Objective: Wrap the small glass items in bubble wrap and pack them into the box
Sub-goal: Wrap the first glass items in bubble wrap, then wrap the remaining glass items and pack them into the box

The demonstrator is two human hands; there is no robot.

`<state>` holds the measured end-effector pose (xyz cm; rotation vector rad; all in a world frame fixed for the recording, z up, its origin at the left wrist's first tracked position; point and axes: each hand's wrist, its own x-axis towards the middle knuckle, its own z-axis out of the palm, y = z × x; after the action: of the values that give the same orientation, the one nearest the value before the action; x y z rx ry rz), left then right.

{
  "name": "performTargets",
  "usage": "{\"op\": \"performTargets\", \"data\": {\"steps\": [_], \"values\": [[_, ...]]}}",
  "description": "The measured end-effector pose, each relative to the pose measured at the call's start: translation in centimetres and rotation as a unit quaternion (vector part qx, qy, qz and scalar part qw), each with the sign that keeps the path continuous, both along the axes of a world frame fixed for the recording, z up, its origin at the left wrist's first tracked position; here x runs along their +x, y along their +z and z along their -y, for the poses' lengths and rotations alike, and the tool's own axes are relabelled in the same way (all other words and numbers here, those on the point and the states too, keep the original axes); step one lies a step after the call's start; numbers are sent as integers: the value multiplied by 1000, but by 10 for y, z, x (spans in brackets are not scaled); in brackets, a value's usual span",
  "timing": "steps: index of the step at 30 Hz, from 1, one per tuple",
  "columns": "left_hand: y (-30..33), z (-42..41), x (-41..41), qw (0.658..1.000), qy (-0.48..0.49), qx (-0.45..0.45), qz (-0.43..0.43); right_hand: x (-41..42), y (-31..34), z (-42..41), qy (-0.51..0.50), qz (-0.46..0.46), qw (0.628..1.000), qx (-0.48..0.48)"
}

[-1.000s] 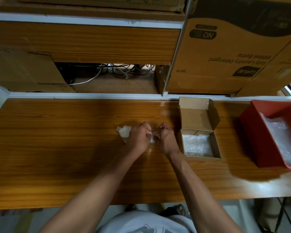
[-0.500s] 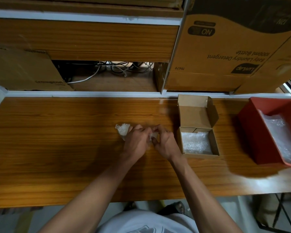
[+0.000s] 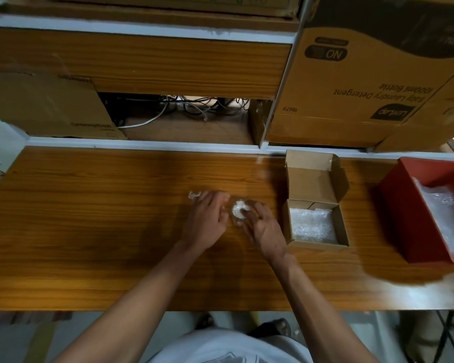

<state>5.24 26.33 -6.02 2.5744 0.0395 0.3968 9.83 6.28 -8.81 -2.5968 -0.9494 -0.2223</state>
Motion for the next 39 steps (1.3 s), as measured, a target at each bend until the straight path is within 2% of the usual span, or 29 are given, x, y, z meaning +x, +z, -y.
{"op": "performTargets", "data": {"steps": [2, 4, 6, 9, 13, 18, 21, 26, 30, 39], "values": [[-9, -12, -6, 995, 95, -12, -3, -1, 3, 0, -1, 27, 999, -18], [-21, -21, -11, 987, 153, -26, -42, 0, 5, -2, -2, 41, 998, -37], [-32, -26, -16, 990, 131, 0, -52, 2, 2, -6, -2, 38, 998, -46], [-42, -28, -19, 996, 67, 51, -29, 3, -3, -8, -3, 38, 998, -46], [-47, -30, -16, 989, 29, 147, 11, 1, -2, -8, -1, 58, 997, -51], [-55, -35, -14, 984, 8, 175, 28, 0, -11, -10, -9, 62, 997, -50], [-65, -37, -12, 985, 5, 168, 34, -1, -19, -14, -17, 28, 998, -53], [-71, -31, -2, 992, 3, 117, 53, -3, -16, -20, -33, -42, 999, 11], [-64, -23, 5, 996, 7, 81, 47, -3, -14, -21, -37, -56, 996, 51], [-41, -6, 12, 995, -56, 49, 61, 4, 12, -6, -50, -71, 986, 140]]}}
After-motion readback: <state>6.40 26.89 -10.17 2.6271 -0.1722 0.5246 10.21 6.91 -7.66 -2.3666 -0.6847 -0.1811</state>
